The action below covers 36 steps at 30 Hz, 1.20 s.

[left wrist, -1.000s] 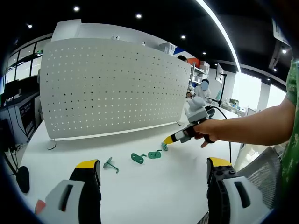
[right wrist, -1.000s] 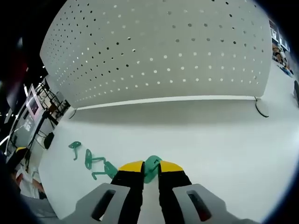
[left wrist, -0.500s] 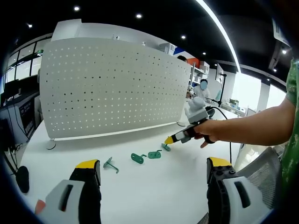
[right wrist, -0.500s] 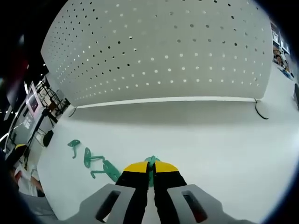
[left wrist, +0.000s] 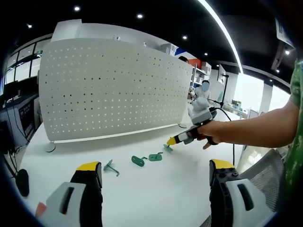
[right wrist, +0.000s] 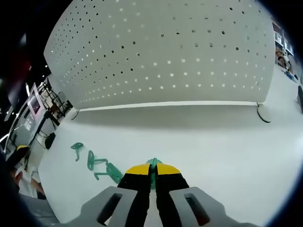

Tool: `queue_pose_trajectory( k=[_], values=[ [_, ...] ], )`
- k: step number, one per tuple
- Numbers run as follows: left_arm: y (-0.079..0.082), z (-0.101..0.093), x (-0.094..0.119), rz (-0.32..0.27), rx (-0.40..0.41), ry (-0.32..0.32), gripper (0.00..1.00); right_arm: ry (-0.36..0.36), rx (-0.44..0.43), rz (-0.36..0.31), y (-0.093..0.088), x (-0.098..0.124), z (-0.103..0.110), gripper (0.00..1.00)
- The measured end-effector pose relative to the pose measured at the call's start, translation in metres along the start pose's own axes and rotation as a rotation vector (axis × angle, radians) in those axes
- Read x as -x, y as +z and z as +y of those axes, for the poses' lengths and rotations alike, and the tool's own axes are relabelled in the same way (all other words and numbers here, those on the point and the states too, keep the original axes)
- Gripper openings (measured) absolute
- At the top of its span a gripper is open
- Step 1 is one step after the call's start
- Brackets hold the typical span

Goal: Insert the hook assembly into the mounting plate slot until the hook locks in place.

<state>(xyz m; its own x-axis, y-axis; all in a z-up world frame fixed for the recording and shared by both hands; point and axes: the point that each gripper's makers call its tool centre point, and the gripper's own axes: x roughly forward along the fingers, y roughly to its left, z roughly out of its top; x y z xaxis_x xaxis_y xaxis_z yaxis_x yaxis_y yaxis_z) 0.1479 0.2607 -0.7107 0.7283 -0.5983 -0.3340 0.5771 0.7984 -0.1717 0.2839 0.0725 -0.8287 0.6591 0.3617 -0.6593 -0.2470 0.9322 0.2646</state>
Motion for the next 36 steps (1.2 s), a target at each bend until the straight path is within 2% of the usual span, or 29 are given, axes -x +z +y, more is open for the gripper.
queue_pose_trajectory(
  k=[22,36],
  values=[
    [0.016,-0.004,0.000,-0.023,-0.031,-0.015,0.95,0.053,0.041,-0.135,0.037,0.036,0.030,0.01],
    [0.029,-0.010,-0.001,-0.049,-0.047,-0.030,0.94,0.106,0.061,-0.233,0.057,0.072,0.058,0.01]
  ],
)
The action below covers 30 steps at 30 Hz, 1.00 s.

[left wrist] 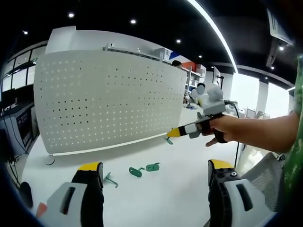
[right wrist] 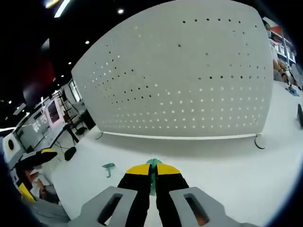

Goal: Insert the hook assembly into the mounting plate slot until the hook locks in place.

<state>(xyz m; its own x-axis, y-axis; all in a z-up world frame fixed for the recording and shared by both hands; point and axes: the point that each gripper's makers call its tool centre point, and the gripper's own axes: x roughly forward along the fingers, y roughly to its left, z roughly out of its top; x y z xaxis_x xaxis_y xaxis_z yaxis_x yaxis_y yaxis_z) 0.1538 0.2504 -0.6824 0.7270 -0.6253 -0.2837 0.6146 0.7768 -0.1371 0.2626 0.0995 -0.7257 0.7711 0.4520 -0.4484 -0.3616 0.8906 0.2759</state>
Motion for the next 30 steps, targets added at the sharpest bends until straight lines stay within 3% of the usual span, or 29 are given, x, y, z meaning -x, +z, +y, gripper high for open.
queue_pose_trajectory(
  k=[14,21,30],
  values=[
    [0.017,-0.004,-0.003,-0.027,-0.020,-0.016,0.93,0.051,0.042,-0.091,0.033,0.028,0.033,0.01],
    [0.036,-0.007,-0.008,-0.061,-0.020,-0.031,0.91,0.079,0.059,-0.129,0.045,0.038,0.049,0.01],
    [0.057,-0.011,-0.021,-0.096,-0.024,-0.078,0.81,0.109,0.074,-0.163,0.057,0.049,0.066,0.01]
  ],
)
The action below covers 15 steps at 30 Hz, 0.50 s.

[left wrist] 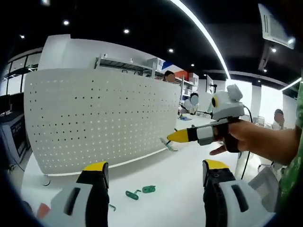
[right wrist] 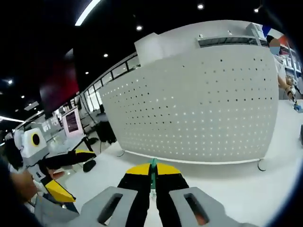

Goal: Insert the hook assembly into the mounting plate slot until the hook locks in place.

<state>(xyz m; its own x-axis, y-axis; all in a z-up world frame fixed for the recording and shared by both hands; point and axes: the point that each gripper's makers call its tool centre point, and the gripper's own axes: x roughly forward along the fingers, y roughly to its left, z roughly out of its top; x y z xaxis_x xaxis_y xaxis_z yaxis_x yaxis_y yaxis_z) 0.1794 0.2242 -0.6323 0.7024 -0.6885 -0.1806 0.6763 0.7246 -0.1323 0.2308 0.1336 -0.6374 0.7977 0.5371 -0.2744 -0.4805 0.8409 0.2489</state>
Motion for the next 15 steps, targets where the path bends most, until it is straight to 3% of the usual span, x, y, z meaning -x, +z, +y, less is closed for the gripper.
queue_pose_trajectory(
  k=[15],
  values=[
    [0.016,-0.014,-0.030,-0.010,0.039,-0.084,0.67,0.026,0.021,-0.035,0.014,0.010,0.017,0.01]
  ],
)
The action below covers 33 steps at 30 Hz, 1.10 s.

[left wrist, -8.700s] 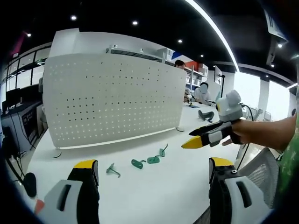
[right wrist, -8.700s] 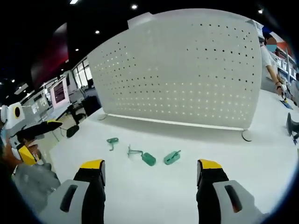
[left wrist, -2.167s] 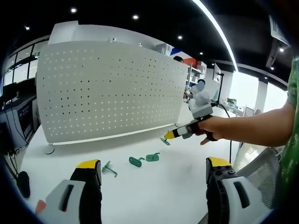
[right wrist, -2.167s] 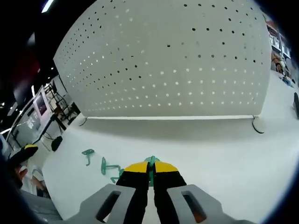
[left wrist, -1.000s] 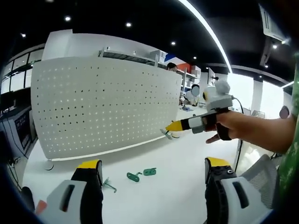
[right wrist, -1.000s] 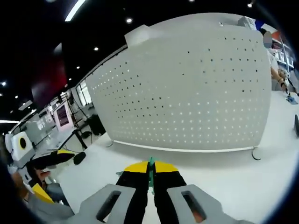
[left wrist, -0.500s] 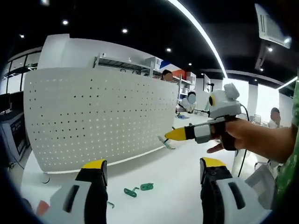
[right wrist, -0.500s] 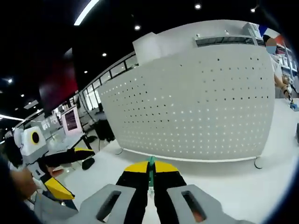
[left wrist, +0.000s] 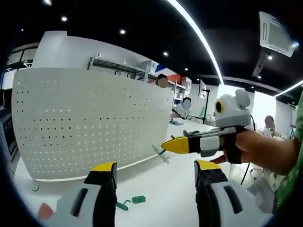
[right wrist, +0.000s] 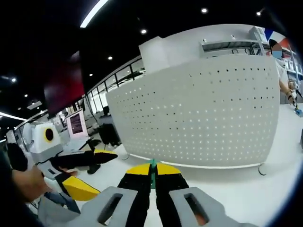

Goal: Insert the hook assembly into the mounting plate slot until the hook locks in place.

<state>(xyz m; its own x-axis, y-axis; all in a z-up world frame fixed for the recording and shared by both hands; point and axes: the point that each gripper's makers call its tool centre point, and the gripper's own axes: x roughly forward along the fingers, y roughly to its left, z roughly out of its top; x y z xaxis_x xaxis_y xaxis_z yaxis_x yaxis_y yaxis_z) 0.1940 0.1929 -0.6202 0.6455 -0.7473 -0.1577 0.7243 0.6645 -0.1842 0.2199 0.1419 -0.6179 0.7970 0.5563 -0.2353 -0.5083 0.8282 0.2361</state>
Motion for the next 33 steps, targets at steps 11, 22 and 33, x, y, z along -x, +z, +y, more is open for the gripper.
queue_pose_trajectory(
  k=[11,22,33],
  values=[
    [0.003,-0.004,-0.010,-0.005,0.028,-0.038,0.49,0.014,0.011,-0.023,0.008,0.005,0.009,0.01],
    [0.003,-0.008,-0.012,-0.007,0.099,-0.075,0.30,0.040,0.022,-0.030,0.011,0.006,0.022,0.01],
    [0.001,-0.012,-0.013,0.002,0.090,-0.092,0.19,0.062,0.030,-0.040,0.014,0.007,0.033,0.01]
  ],
)
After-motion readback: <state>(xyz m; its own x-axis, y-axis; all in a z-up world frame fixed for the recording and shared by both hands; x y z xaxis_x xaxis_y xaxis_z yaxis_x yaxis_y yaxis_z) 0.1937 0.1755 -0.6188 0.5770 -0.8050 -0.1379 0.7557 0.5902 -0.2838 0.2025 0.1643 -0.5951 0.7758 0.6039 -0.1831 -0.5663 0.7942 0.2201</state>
